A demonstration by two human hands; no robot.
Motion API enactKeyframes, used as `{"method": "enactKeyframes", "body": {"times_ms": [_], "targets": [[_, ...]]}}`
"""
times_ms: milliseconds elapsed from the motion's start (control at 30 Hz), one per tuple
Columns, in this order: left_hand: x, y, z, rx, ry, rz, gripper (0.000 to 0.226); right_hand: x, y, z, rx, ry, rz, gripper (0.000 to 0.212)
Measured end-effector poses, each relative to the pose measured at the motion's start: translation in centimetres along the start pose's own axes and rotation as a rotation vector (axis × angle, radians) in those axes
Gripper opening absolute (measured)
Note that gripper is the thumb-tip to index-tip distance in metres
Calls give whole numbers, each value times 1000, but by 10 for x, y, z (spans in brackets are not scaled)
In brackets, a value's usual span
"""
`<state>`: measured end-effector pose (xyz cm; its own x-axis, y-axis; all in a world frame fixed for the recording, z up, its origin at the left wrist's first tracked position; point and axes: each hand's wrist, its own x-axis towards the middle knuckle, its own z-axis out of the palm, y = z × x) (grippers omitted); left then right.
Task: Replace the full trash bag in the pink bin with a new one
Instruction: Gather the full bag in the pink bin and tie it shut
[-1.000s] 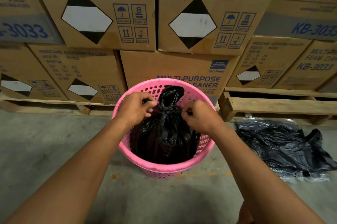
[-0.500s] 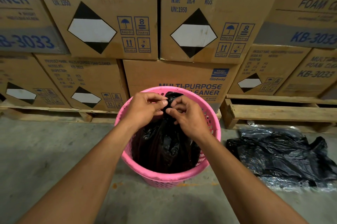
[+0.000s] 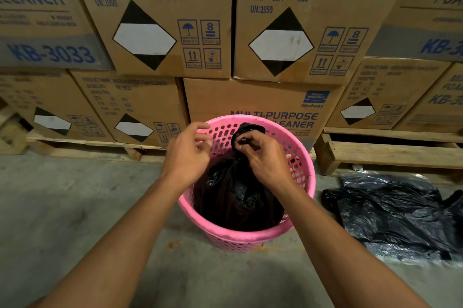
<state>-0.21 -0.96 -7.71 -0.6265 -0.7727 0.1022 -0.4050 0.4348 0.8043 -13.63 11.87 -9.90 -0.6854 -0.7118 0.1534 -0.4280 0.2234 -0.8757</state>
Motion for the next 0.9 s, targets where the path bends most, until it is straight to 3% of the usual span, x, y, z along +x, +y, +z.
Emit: {"method": "enactKeyframes", "body": {"times_ms": [67, 133, 267, 533, 667, 900], "targets": [[-11, -19, -11, 280, 128, 85, 45, 0, -1, -3, -55, -1, -1, 9], [-19, -39, -12, 404, 90, -9, 60, 0, -2, -7, -142, -20, 0, 9], [-31, -55, -3, 80, -52, -196, 69, 0, 1, -8, -258, -87, 6, 8], [-31, -59, 2, -290, -33, -315, 67, -2, 0, -5, -152, 35, 47, 15], [-31, -64, 6, -346, -3, -307, 56, -1, -9, -10, 30, 72, 97, 16], [-29, -68, 8, -355, 3, -288, 48, 2, -31, -19, 113, 79, 75, 9]]}}
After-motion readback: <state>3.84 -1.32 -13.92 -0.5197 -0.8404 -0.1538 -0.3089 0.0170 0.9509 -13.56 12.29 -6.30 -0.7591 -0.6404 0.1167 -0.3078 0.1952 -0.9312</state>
